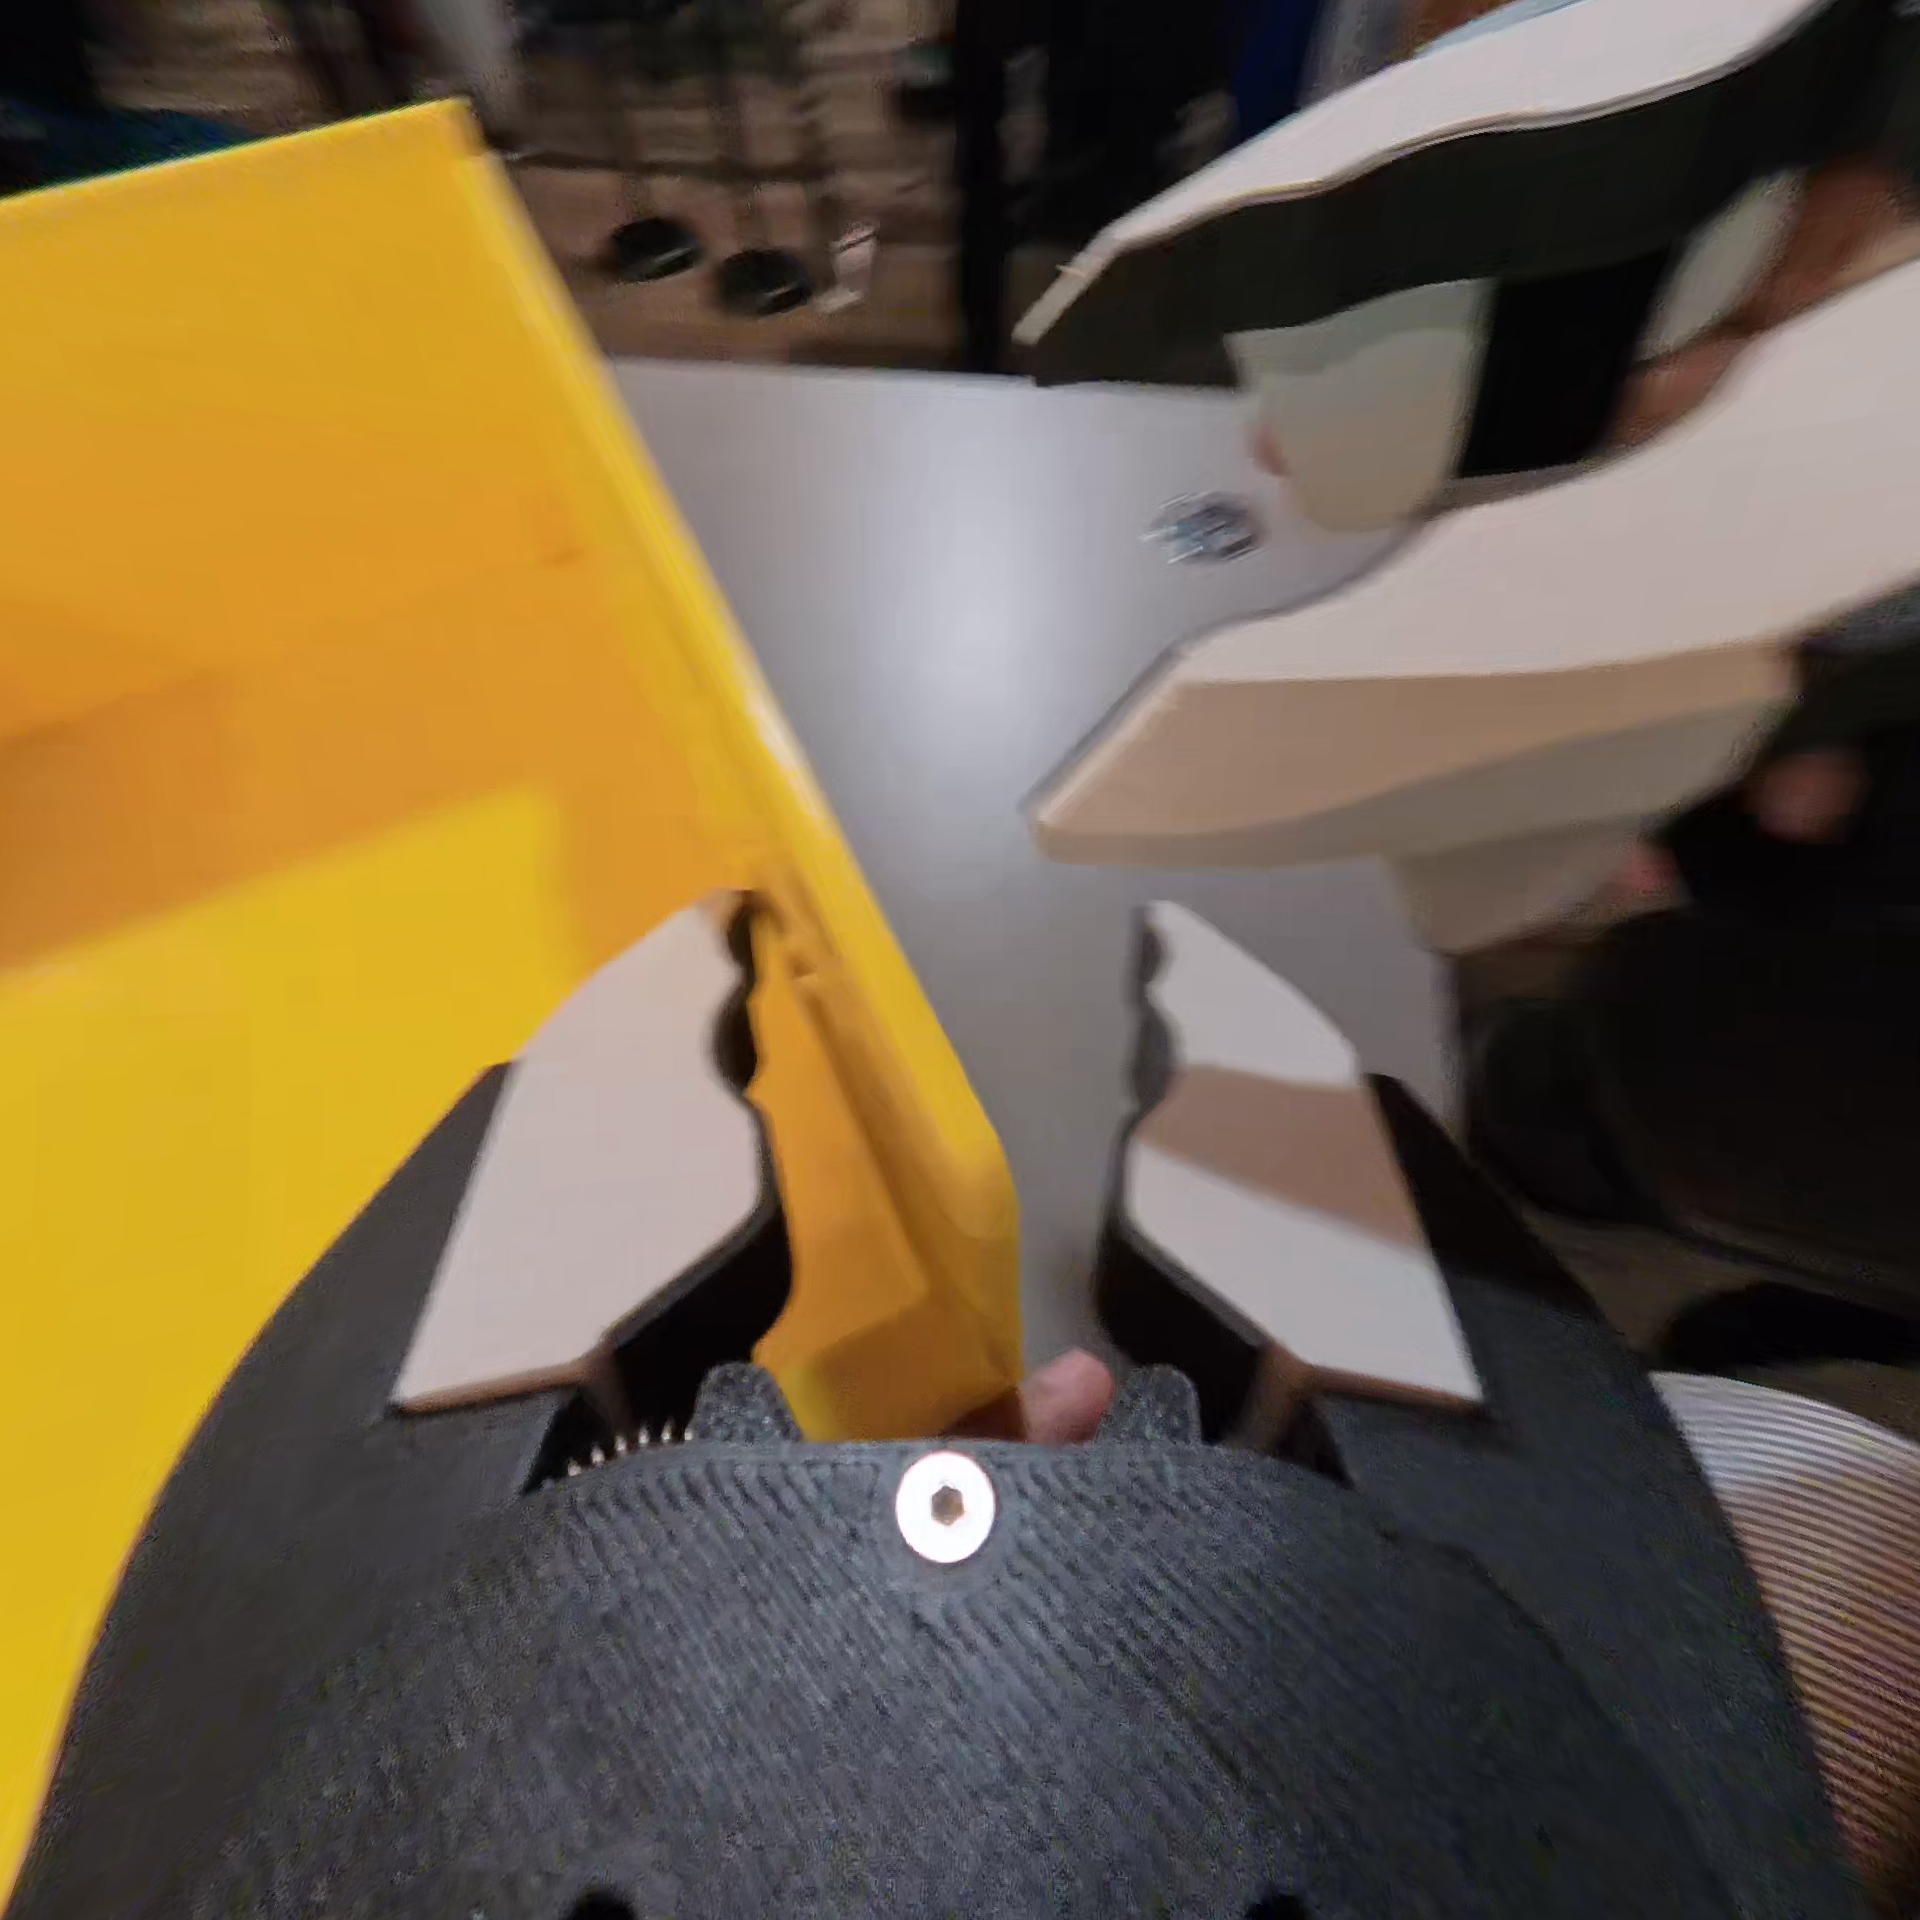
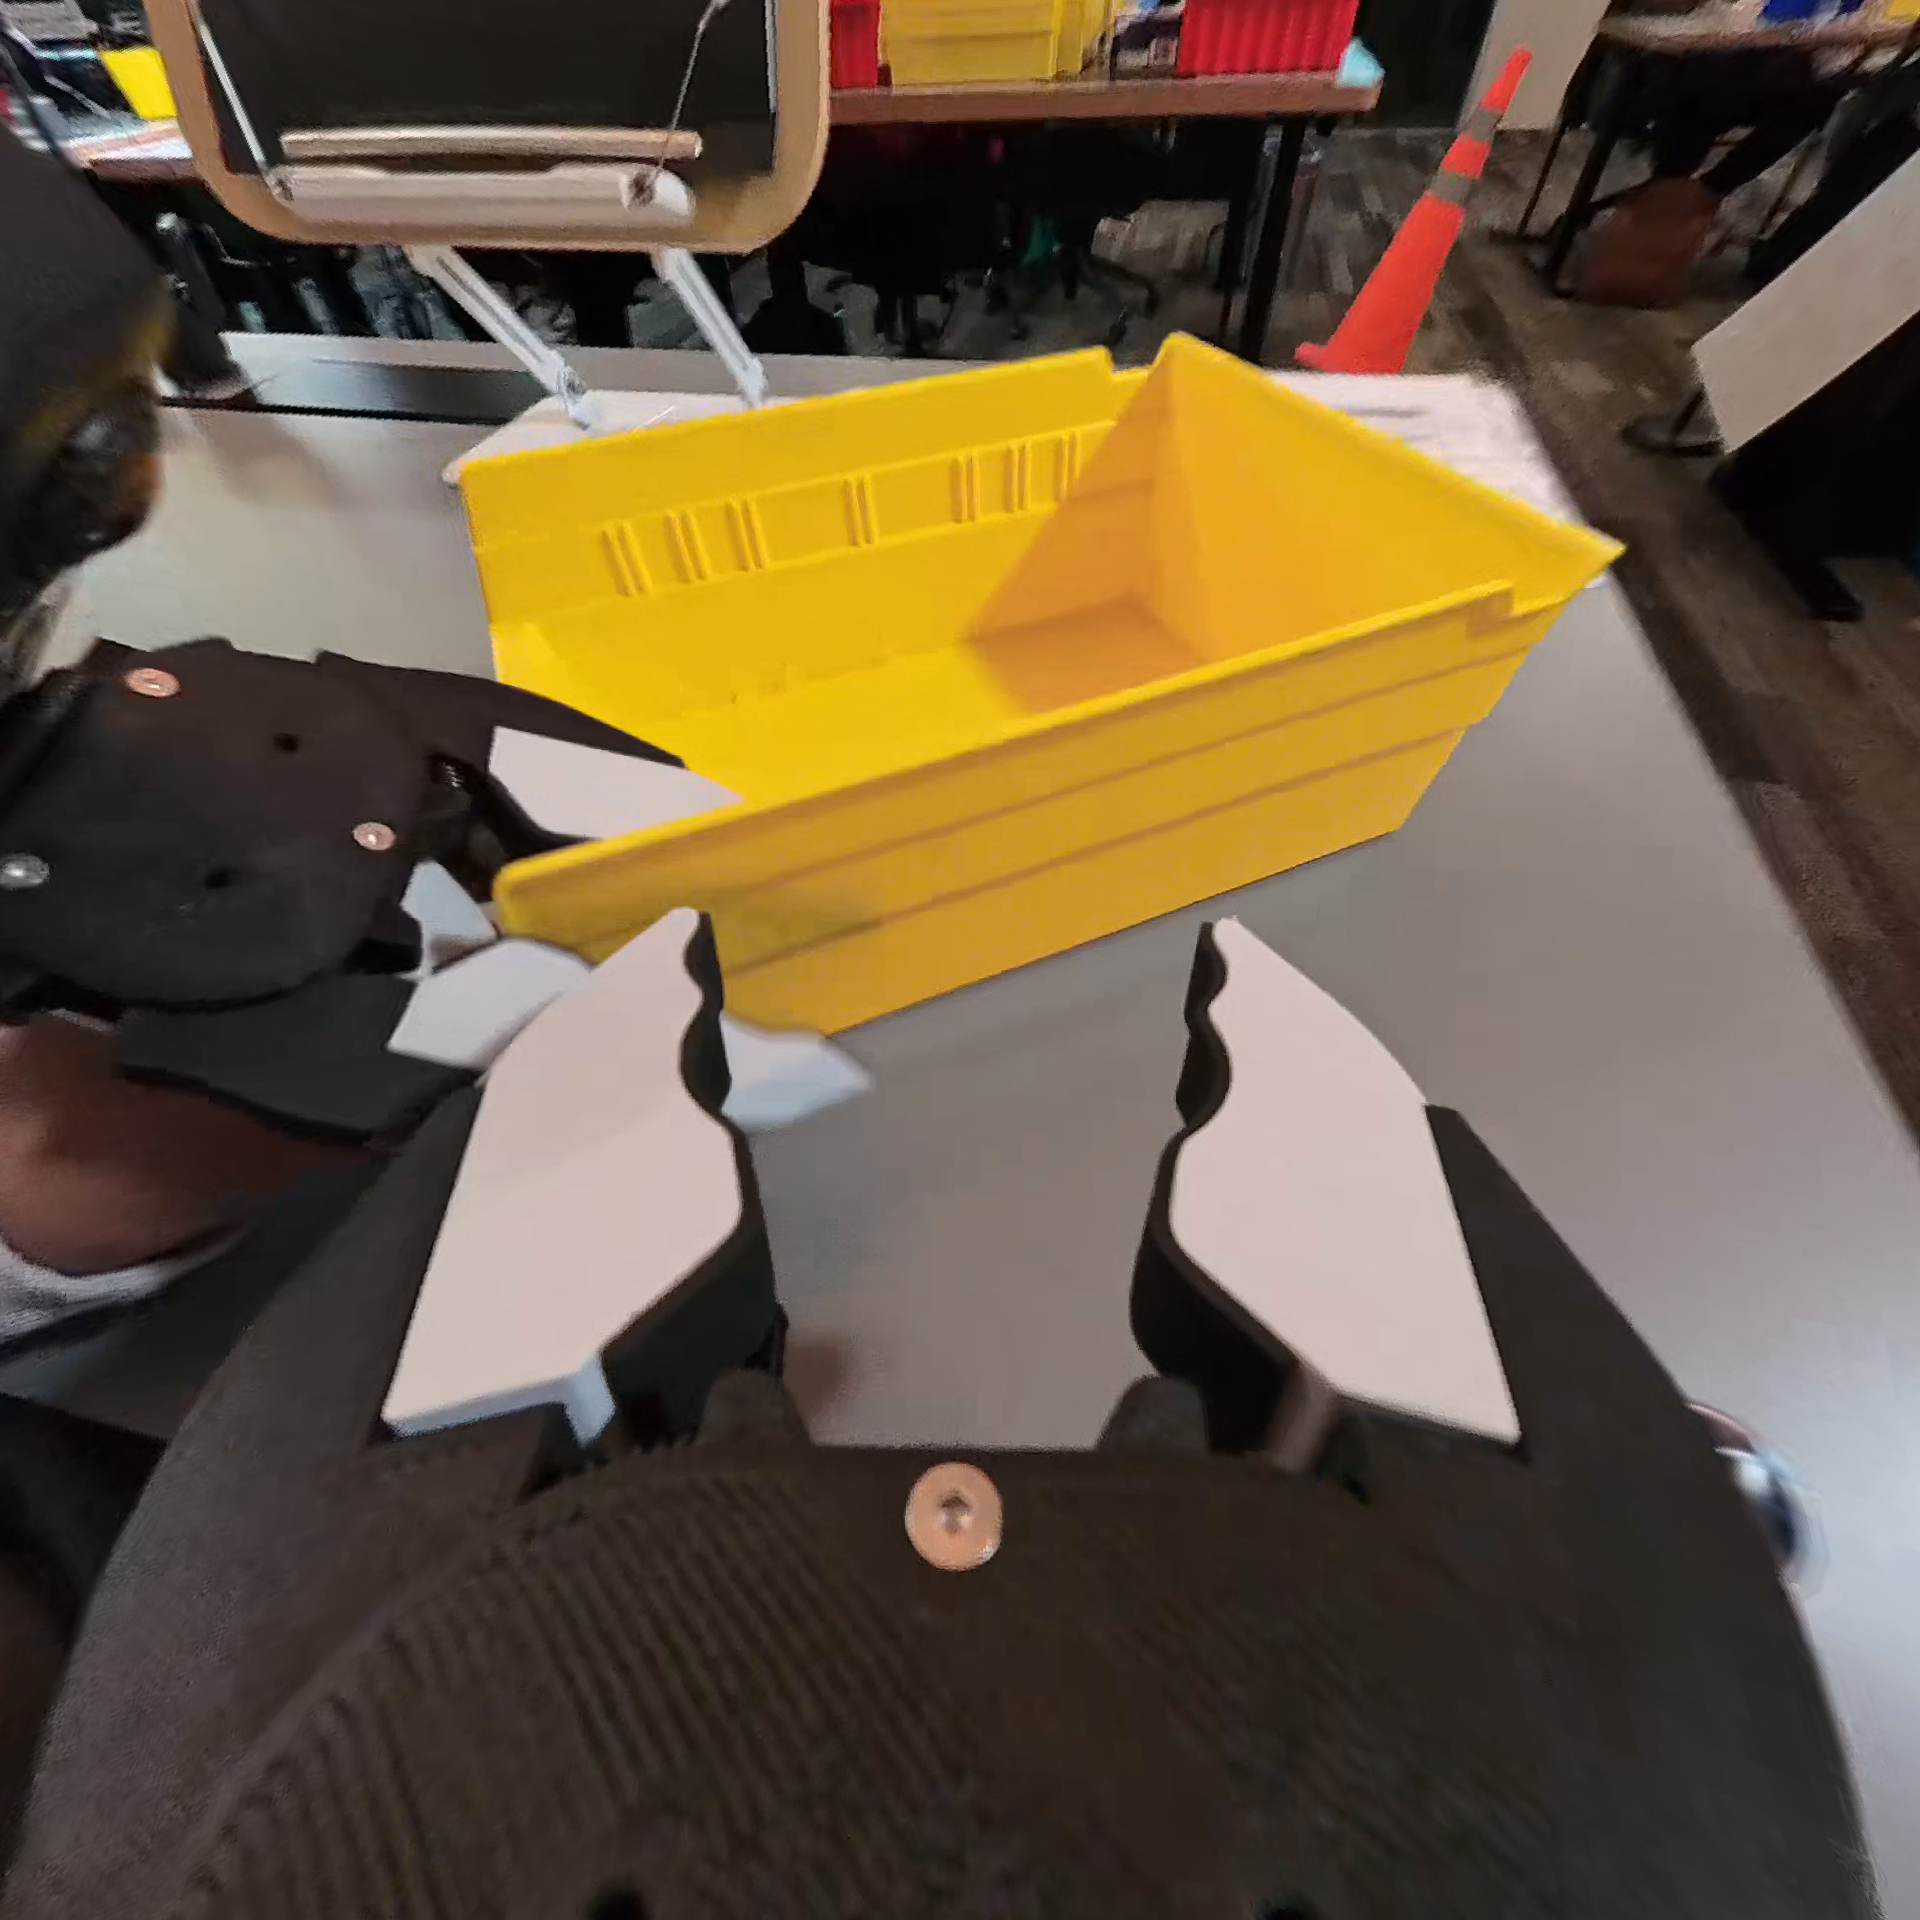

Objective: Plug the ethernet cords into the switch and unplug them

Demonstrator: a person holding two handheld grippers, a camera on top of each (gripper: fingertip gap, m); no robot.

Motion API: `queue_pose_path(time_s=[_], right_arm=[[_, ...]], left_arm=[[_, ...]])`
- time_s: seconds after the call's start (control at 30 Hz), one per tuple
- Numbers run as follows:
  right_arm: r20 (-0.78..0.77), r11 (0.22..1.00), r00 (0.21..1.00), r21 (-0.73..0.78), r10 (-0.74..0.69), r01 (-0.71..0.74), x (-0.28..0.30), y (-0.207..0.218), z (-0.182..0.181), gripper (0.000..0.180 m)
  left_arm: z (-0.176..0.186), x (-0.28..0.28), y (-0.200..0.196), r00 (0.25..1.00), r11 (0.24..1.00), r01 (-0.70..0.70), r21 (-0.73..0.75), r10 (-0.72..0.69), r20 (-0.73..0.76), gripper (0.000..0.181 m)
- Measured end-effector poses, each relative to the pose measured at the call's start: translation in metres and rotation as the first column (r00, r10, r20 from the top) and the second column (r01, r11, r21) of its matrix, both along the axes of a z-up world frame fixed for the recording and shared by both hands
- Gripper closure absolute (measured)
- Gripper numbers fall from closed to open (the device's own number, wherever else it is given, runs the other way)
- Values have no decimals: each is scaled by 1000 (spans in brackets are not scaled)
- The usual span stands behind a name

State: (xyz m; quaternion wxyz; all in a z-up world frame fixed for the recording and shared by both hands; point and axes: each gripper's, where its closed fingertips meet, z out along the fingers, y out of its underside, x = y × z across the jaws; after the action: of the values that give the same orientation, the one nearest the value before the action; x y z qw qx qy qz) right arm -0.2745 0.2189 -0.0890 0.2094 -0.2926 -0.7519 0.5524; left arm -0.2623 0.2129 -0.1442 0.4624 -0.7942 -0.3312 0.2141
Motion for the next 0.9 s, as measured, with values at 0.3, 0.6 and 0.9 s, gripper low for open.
queue_pose_path(time_s=[0.3,0.6,0.9], right_arm=[[-115,995,991,-75,-73,64,11,15,23,84],[70,984,994,163,-79,66,18,-59,-42,56],[94,975,979,153,-179,163,-56,7,-37,153]], left_arm=[[81,78,-40,985,881,170,442,-136,-108,60],[65,128,-176,979,882,-110,458,175,-101,68],[66,135,-184,988,866,-80,494,134,-75,80]])
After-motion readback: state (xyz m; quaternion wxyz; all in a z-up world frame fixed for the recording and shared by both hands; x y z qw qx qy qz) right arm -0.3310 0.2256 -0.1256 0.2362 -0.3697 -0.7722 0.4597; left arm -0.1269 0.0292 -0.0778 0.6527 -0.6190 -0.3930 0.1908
